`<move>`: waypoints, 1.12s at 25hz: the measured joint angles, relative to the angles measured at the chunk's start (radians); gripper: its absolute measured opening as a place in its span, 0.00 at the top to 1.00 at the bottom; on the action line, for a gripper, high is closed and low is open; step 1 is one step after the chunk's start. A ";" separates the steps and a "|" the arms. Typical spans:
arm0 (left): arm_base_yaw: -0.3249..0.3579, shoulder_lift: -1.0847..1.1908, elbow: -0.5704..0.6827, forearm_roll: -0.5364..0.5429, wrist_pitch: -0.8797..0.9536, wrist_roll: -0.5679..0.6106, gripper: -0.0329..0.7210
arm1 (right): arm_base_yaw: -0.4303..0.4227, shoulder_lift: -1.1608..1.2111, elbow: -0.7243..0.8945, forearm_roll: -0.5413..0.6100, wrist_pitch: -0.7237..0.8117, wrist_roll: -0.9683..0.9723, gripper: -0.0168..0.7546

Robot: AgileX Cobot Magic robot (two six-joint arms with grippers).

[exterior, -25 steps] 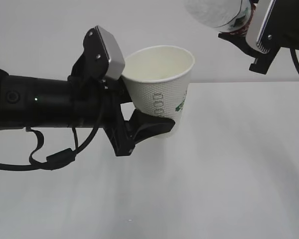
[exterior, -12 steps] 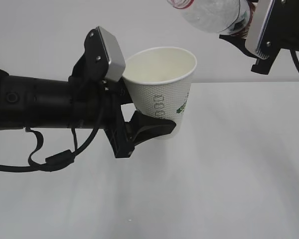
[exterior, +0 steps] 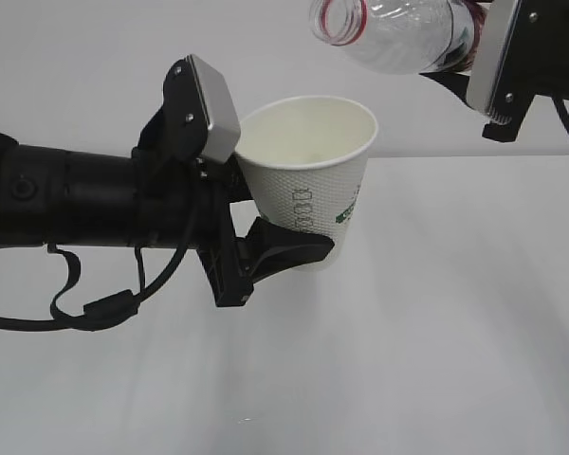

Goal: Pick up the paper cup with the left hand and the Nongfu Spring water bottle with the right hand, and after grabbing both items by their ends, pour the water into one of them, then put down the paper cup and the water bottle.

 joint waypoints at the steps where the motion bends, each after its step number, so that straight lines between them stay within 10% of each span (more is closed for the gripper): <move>1: 0.000 0.000 0.000 0.000 0.000 0.000 0.28 | 0.000 0.000 0.000 0.000 0.000 -0.007 0.30; 28: 0.000 0.000 0.000 0.002 -0.006 0.000 0.28 | 0.000 0.000 0.000 0.000 0.000 -0.177 0.30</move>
